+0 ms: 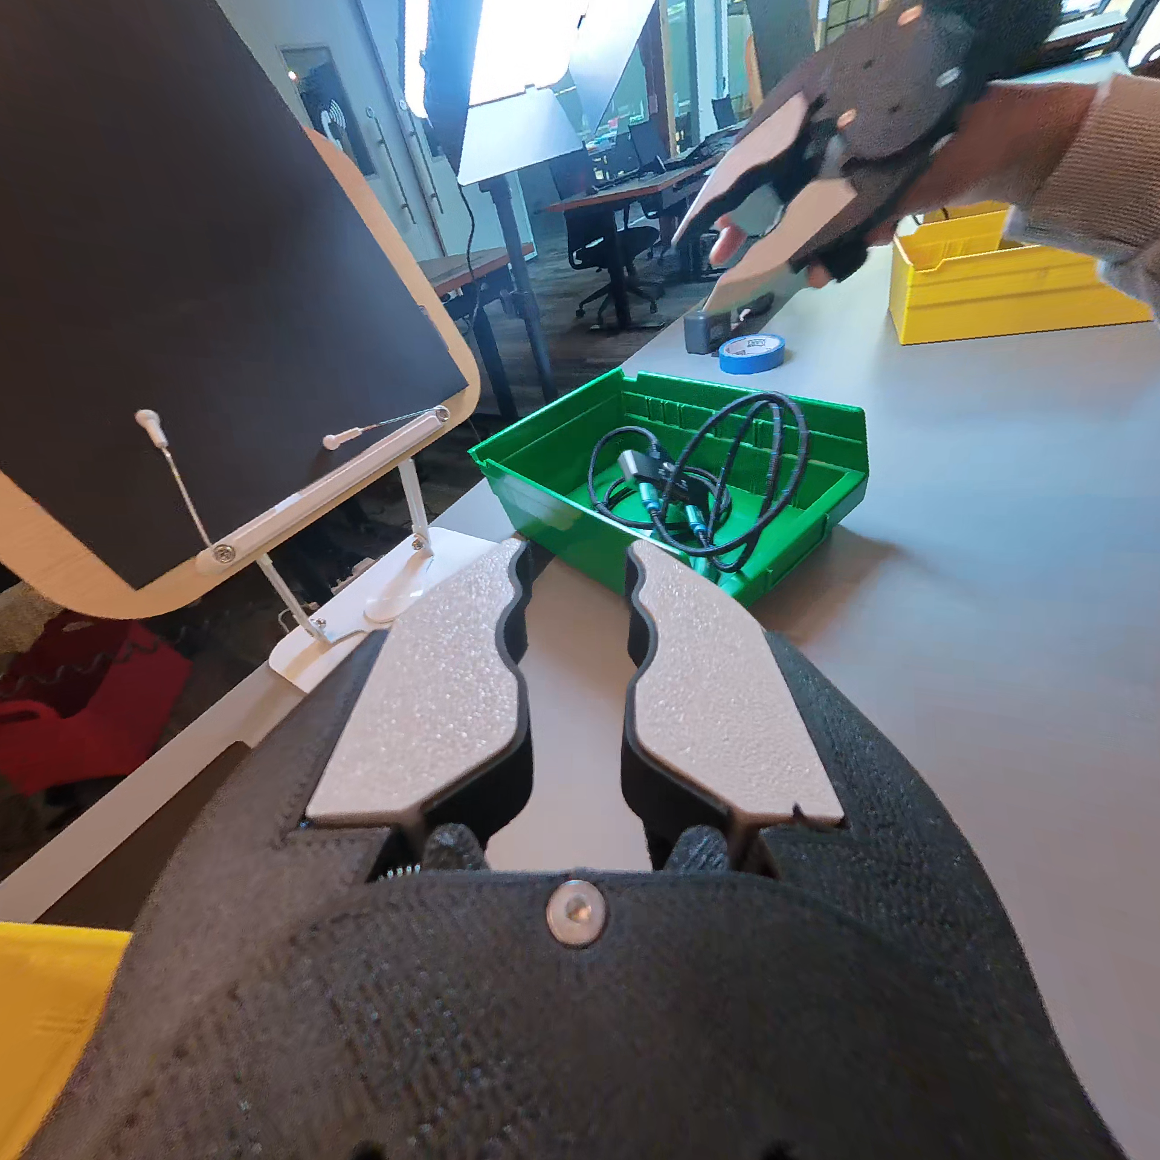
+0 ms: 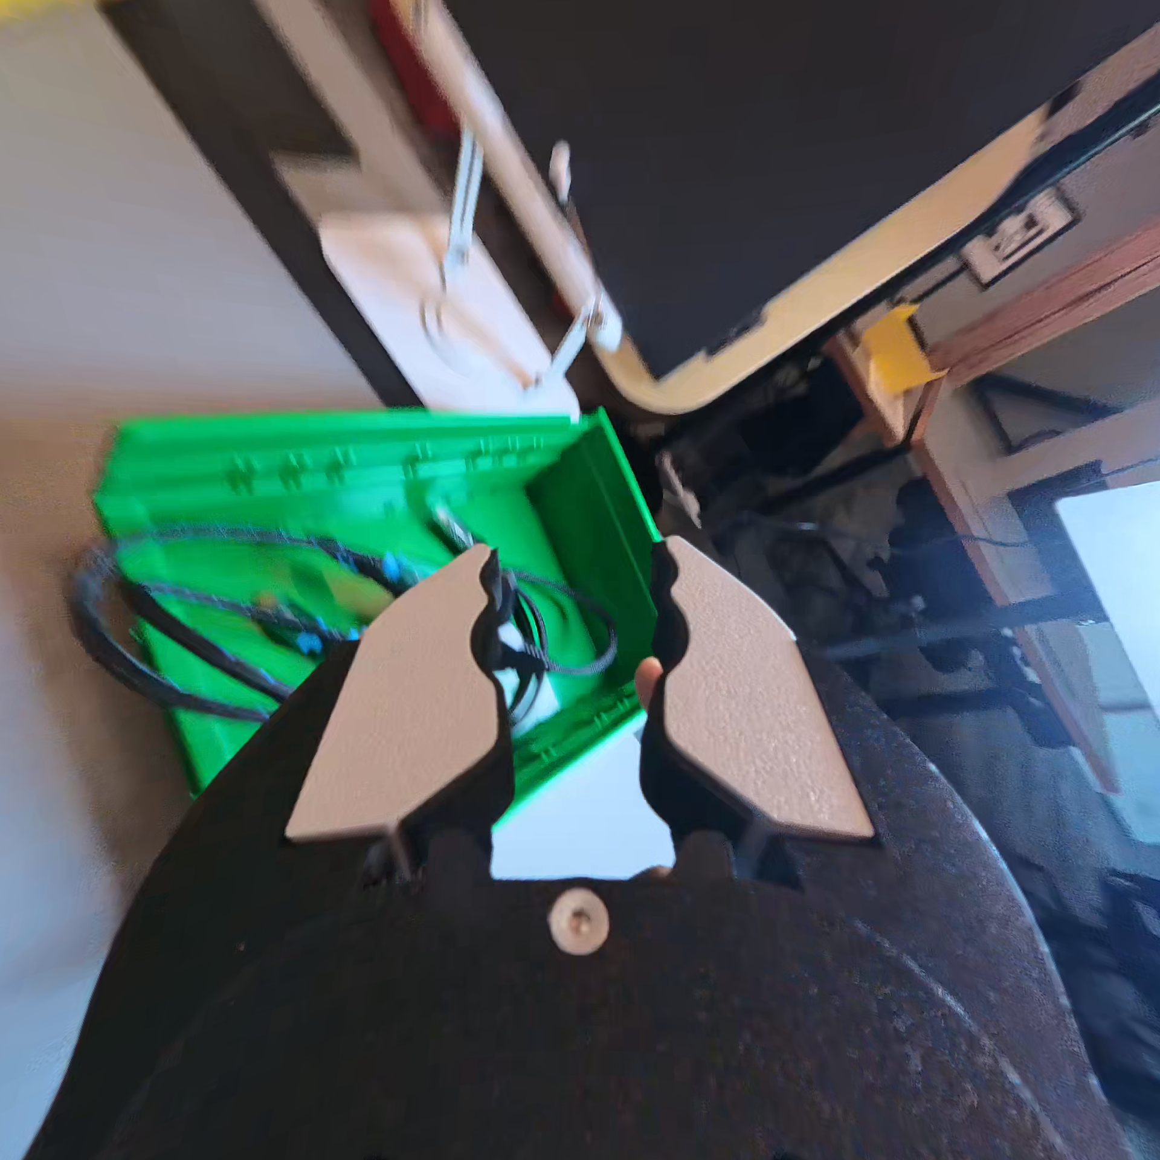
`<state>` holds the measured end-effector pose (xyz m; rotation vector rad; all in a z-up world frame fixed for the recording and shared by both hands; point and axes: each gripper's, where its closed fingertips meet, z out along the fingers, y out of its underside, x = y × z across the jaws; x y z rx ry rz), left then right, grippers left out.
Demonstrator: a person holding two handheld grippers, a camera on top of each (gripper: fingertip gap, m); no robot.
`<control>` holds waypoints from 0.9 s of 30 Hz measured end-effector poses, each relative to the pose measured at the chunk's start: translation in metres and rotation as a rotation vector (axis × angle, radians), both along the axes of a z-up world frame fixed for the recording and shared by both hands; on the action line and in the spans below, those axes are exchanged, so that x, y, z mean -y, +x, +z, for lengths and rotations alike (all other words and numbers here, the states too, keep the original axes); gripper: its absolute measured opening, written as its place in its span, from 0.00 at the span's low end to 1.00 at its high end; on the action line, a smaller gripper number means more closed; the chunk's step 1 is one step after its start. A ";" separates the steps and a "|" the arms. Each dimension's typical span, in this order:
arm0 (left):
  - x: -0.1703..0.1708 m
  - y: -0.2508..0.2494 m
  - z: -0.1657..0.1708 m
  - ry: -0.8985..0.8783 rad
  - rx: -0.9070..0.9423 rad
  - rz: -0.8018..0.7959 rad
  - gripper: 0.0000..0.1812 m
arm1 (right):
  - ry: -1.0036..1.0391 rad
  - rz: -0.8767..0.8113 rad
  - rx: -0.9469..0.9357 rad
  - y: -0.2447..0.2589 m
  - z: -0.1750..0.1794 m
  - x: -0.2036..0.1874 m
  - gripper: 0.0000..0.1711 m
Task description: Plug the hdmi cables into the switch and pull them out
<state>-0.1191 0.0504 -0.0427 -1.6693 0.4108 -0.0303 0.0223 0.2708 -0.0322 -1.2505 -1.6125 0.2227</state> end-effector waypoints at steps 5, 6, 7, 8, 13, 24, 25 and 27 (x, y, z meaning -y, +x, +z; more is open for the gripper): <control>0.007 -0.029 0.004 0.001 0.025 0.070 0.15 | -0.207 0.060 -0.494 0.005 0.047 0.052 0.23; 0.011 -0.038 0.005 0.001 0.026 0.095 0.15 | -0.254 0.059 -0.540 0.004 0.045 0.057 0.23; 0.015 -0.049 0.005 -0.003 0.020 0.127 0.15 | -0.287 0.056 -0.570 0.002 0.040 0.060 0.23; 0.021 -0.061 0.005 -0.017 0.007 0.157 0.15 | -0.309 0.054 -0.592 -0.001 0.033 0.062 0.23; 0.066 -0.127 -0.027 -0.251 -0.061 0.282 0.18 | -0.323 0.044 -0.553 -0.015 0.005 0.060 0.22; 0.097 -0.217 -0.028 -0.158 0.060 0.558 0.18 | -0.302 0.060 -0.570 -0.008 0.012 0.060 0.20; 0.094 -0.220 -0.023 -0.135 0.071 0.560 0.17 | -0.296 0.060 -0.571 -0.008 0.013 0.059 0.20; 0.086 -0.228 -0.022 -0.151 0.093 0.536 0.17 | -0.296 0.063 -0.587 -0.007 0.019 0.058 0.19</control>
